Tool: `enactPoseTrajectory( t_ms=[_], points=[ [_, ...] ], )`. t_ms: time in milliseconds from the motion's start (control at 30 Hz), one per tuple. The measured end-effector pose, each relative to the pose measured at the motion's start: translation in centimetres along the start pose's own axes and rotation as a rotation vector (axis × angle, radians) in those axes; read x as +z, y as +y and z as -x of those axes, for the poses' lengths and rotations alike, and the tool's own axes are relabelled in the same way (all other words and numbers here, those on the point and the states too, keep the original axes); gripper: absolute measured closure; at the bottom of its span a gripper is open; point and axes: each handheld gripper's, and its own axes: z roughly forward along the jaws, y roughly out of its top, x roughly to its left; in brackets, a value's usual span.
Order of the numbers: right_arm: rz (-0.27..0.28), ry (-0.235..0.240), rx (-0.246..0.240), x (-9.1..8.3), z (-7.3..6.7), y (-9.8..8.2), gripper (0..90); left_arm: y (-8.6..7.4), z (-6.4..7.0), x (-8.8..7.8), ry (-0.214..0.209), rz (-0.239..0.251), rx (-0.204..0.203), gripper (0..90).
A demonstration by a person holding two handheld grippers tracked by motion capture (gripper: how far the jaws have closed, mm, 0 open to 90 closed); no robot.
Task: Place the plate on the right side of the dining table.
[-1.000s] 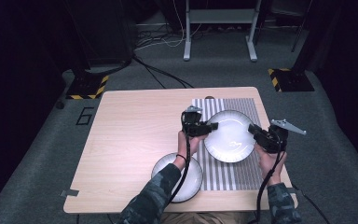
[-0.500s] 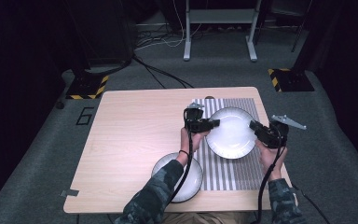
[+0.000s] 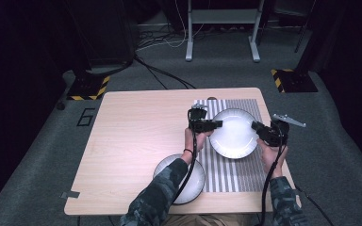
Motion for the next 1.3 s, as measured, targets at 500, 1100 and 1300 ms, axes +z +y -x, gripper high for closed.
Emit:
enactPoseTrajectory(
  t_ms=[500,1100,1300],
  points=[
    [-0.041,-0.012,0.033,2.0,1.1,-0.8,77.6,-0.4,-0.9,1.4,0.033,-0.027,-0.025,69.6],
    [-0.079,-0.026,0.062,4.0,2.3,-1.2,77.0,-0.3,-1.5,3.1,0.086,-0.062,-0.037,68.6],
    [-0.094,-0.029,0.072,4.6,2.7,-1.5,76.8,-0.5,-1.7,3.7,0.098,-0.078,-0.047,68.4]
  ],
)
